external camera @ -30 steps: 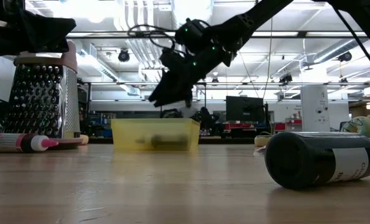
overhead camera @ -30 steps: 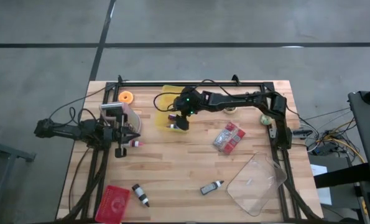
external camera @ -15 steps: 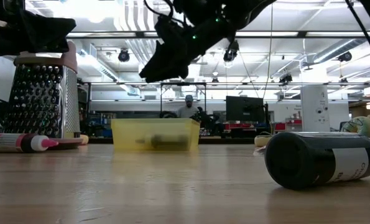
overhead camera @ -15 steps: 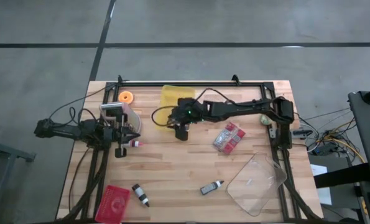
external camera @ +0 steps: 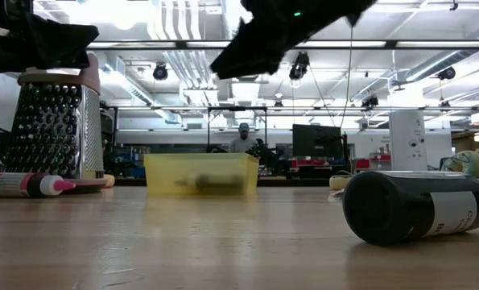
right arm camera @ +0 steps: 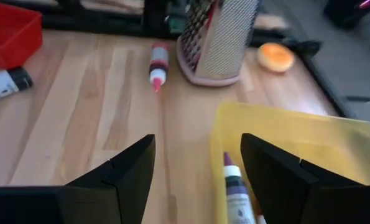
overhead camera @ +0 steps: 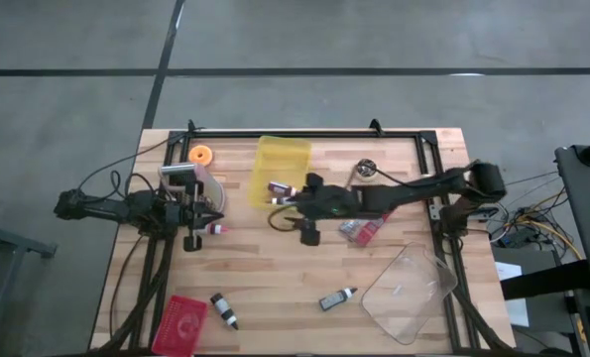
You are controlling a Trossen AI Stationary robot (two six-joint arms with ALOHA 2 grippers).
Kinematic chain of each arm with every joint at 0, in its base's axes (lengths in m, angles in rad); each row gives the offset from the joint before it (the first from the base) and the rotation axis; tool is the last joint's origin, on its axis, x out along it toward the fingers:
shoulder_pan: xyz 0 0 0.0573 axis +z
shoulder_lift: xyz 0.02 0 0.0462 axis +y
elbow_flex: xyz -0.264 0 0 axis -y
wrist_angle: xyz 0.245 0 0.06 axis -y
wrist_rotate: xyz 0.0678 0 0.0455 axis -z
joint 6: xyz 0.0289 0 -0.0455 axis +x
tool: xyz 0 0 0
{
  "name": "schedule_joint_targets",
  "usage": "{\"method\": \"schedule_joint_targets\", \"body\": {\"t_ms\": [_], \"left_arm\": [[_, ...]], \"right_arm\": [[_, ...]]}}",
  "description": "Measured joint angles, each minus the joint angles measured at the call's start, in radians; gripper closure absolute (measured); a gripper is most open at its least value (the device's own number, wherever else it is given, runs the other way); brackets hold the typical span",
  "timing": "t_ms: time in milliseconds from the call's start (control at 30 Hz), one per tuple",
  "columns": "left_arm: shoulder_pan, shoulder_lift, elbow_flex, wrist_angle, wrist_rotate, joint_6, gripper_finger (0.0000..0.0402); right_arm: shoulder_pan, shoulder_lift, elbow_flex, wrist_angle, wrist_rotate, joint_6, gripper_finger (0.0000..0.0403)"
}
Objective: Pick & Place Food Item
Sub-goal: Put the right black food coloring into the yellow bin
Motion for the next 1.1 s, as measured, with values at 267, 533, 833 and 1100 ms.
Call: {"method": "schedule_joint_targets", "body": {"t_ms": [267, 533, 833, 1100], "left_arm": [[0.0, 0.004, 0.0, -0.004, 0.0, 0.0, 0.0388], [0.0, 0.004, 0.0, -0.009, 0.0, 0.0, 0.0388], [0.0, 0.004, 0.0, -0.01, 0.0, 0.0, 0.0388], [0.0, 0.004, 0.0, -0.013, 0.0, 0.0, 0.0388]], "right_arm": [[0.001, -0.25, -0.331, 0.232, 0.013, -0.063, 0.0172], [-0.09, -0.42, -0.528, 0.367, -0.191, -0.11, 0.0172], [-0.079, -0.41, -0.549, 0.361, -0.478, -0.092, 0.0172], [0.028, -0.364, -0.377, 0.05, -0.326, 0.046, 0.0172]]}}
